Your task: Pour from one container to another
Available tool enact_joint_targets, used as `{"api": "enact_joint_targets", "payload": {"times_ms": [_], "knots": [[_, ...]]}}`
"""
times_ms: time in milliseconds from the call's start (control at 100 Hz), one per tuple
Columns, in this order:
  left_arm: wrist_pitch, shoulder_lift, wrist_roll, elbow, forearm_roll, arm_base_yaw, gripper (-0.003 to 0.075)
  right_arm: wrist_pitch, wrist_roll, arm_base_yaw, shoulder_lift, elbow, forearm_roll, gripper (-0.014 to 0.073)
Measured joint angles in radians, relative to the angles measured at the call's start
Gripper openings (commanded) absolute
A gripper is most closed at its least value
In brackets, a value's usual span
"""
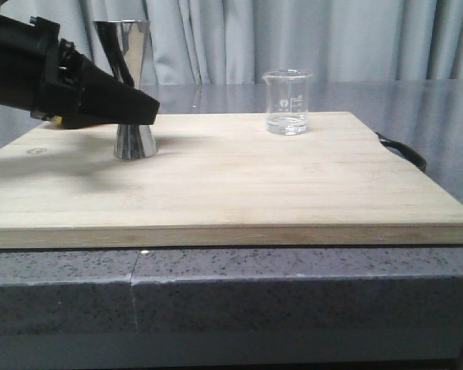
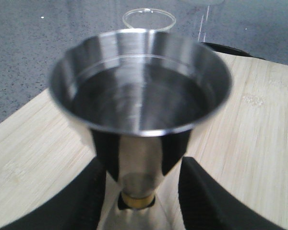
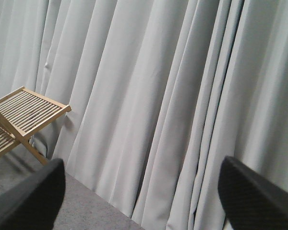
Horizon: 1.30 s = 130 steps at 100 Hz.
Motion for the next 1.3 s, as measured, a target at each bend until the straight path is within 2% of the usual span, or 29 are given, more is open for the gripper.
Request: {"api": "enact_joint_targets", "payload": {"times_ms": [290,510,810,970,1120,1210,1300], "knots": [[0.002,-0.004,-0.012,0.000,0.019,0.026,0.0330,0.000,0.000,0.000,0.000,0.000,0.000,0.0587],[0.027,-0.045,-0.109,0.000,0.115,0.101,0.0330,0.000,0.000,0.000,0.000,0.000,0.000,0.0587],[0.222,-0.155,-0.323,0.000,0.275,0.261,0.0330,0.020,0.000,0.000,0.000,0.000,0.000,0.0587],[0.237,-0.260,-0.388,-0.007,0.262,0.392,0.0325,0.162,0.000,-0.002,0.000,0.000,0.000,0.0587],[0.245,-0.368,-0.403,-0.046,0.139,0.528,0.0324,0.388,0.000,-0.041,0.000,-0.019,0.004,0.0580],[0.196,-0.428,-0.406,-0.079,0.073,0.580,0.0323,0.488,0.000,-0.079,-0.005,-0.034,0.015,0.0580],[0.115,-0.470,-0.428,-0.114,0.043,0.587,0.0309,0.526,0.000,-0.108,-0.029,-0.036,0.019,0.0580]]}}
